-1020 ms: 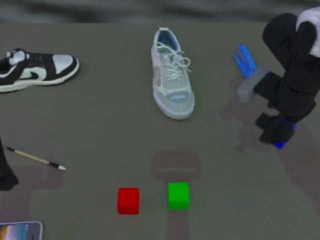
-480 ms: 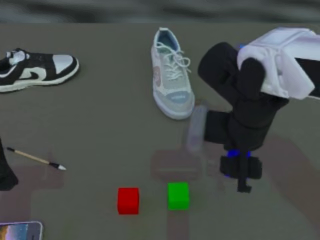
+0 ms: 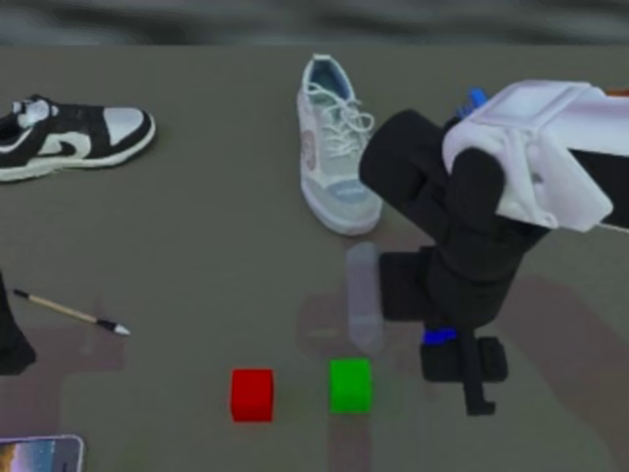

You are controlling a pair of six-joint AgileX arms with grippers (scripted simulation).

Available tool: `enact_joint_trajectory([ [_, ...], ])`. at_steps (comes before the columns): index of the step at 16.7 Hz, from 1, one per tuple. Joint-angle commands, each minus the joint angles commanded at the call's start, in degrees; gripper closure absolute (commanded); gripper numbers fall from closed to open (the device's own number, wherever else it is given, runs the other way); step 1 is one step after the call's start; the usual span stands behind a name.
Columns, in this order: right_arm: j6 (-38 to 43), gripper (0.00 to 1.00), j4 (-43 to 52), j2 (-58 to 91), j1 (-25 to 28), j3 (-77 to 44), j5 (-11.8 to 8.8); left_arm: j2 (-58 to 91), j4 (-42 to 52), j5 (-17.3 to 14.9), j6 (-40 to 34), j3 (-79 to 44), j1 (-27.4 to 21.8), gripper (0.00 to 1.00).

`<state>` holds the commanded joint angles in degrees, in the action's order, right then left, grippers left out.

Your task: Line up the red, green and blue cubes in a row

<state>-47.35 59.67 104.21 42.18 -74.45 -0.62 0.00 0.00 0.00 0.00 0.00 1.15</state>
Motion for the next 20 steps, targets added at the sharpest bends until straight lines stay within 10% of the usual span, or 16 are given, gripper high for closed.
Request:
enact_joint_trajectory([
  [12, -0.1, 1.00, -15.1, 5.6, 0.3, 9.5, 0.0, 0.0, 0.0, 0.0, 0.0, 0.0, 0.0, 0.00],
  [20, -0.1, 0.40, -15.1, 5.6, 0.3, 9.5, 0.0, 0.0, 0.0, 0.0, 0.0, 0.0, 0.0, 0.00],
])
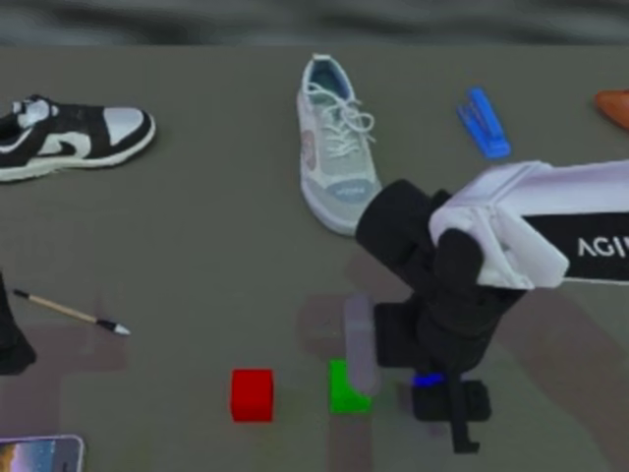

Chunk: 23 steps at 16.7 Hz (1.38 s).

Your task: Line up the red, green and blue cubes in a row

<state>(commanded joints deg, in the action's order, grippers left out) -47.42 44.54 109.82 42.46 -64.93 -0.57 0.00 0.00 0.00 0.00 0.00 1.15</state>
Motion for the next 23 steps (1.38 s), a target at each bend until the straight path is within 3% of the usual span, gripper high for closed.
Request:
enact_joint_trajectory([
  [5, 0.0, 0.02, 0.0, 0.0, 0.0, 0.0, 0.0, 0.0, 0.0, 0.0, 0.0, 0.0, 0.0, 0.00],
  [6, 0.0, 0.00, 0.0, 0.0, 0.0, 0.0, 0.0, 0.0, 0.0, 0.0, 0.0, 0.0, 0.0, 0.00],
  [16, 0.0, 0.00, 1.0, -0.4, 0.0, -0.8, 0.0, 0.0, 0.0, 0.0, 0.0, 0.0, 0.0, 0.00],
  [23, -0.3, 0.00, 14.5, -5.8, 0.3, -8.5, 0.0, 0.0, 0.0, 0.0, 0.0, 0.0, 0.0, 0.00],
])
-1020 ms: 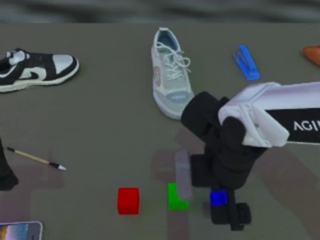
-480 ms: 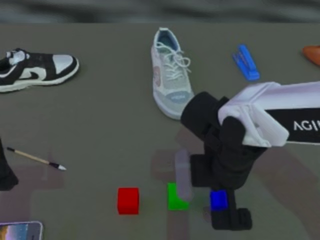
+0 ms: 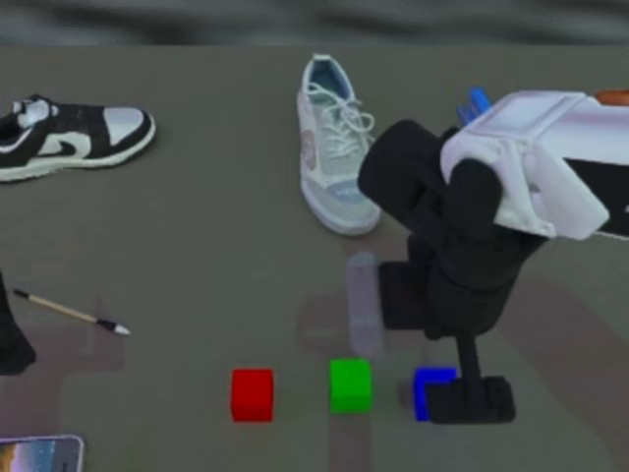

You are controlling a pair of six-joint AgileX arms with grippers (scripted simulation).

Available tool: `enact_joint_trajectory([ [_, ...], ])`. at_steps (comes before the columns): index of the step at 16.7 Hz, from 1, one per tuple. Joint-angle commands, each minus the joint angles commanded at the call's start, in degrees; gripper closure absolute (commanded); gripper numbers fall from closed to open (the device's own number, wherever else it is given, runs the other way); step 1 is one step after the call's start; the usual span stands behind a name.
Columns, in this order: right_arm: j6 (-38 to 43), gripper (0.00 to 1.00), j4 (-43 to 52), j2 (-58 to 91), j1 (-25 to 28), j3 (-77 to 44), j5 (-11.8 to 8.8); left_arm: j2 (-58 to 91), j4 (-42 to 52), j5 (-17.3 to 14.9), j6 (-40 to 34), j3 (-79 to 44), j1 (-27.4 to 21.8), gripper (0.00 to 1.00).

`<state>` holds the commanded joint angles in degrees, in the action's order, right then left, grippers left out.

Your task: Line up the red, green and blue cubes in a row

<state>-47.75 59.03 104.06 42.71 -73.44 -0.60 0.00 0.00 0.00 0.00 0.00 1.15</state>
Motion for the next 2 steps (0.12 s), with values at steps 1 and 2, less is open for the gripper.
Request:
enact_joint_trajectory([
  [1, 0.0, 0.00, 0.7, -0.4, 0.0, -0.4, 0.0, 0.0, 0.0, 0.0, 0.0, 0.0, 0.0, 0.00],
  [2, 0.0, 0.00, 0.8, -0.5, 0.0, -0.5, 0.0, 0.0, 0.0, 0.0, 0.0, 0.0, 0.0, 0.00],
])
